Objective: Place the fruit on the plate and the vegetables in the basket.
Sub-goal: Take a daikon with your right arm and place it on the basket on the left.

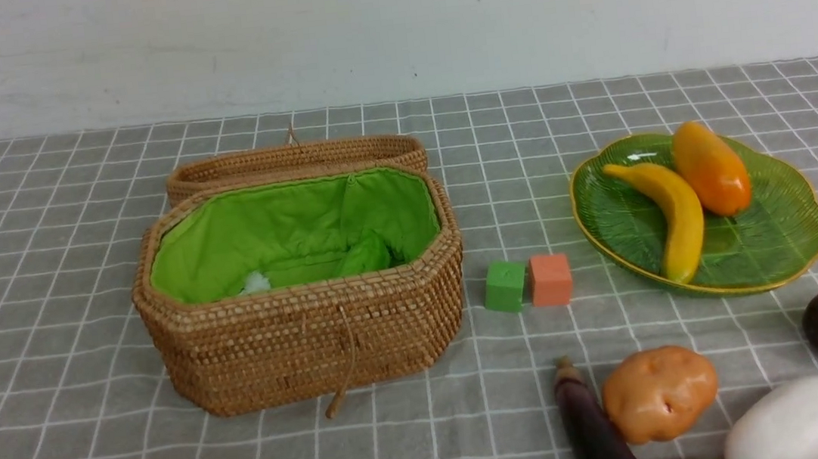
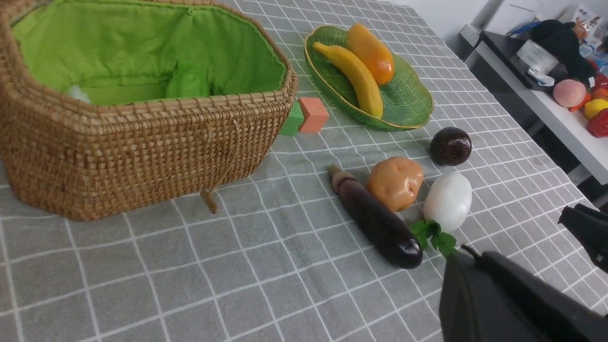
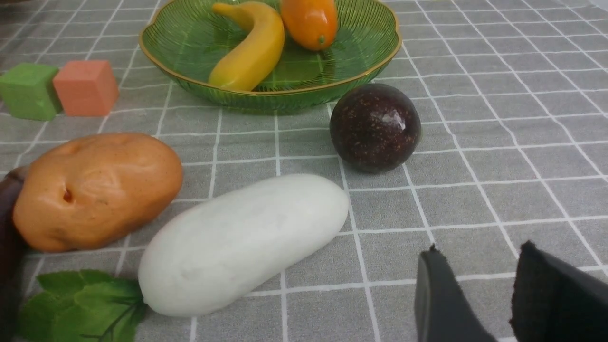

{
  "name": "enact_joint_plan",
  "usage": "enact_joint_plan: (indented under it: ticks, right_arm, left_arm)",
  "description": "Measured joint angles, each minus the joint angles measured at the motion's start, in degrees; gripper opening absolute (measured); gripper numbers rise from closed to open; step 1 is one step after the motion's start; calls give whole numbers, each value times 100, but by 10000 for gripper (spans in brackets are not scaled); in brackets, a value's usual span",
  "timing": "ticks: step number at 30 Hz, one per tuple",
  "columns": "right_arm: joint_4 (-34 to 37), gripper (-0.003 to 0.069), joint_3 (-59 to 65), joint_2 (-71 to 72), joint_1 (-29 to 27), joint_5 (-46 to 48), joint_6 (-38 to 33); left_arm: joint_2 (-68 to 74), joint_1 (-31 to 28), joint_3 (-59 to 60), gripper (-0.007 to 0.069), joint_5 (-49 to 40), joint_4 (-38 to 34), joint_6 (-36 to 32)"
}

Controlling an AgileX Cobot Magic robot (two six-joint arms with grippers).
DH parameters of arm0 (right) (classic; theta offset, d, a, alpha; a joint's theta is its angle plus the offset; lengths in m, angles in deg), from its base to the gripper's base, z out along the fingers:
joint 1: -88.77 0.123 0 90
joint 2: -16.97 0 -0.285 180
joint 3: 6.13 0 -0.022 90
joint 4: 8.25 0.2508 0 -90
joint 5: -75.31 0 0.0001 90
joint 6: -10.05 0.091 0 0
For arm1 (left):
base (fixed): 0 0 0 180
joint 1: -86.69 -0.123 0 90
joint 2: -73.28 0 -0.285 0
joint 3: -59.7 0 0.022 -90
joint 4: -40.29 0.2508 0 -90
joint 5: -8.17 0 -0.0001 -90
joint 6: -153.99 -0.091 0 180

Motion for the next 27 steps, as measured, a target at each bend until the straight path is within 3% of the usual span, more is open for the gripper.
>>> enact_joint_plan:
  ticks: [11,17,23,26,27]
  right_arm:
    - [0,242,0,0,0,0,0]
    - [0,242,0,0,0,0,0]
    - [0,242,0,0,0,0,0]
    - [0,242,0,0,0,0,0]
    - [0,242,0,0,0,0,0]
  left_arm:
    - [0,0,7,-13,54,60,0]
    - [0,-34,11,-13,286,741,-181]
    - [-97,-988,44,-13,564,672,-1072]
    - [-275,-1812,268,-13,1057,383,-1683]
    - [-404,-2327,550,-13,1473,199,-1896]
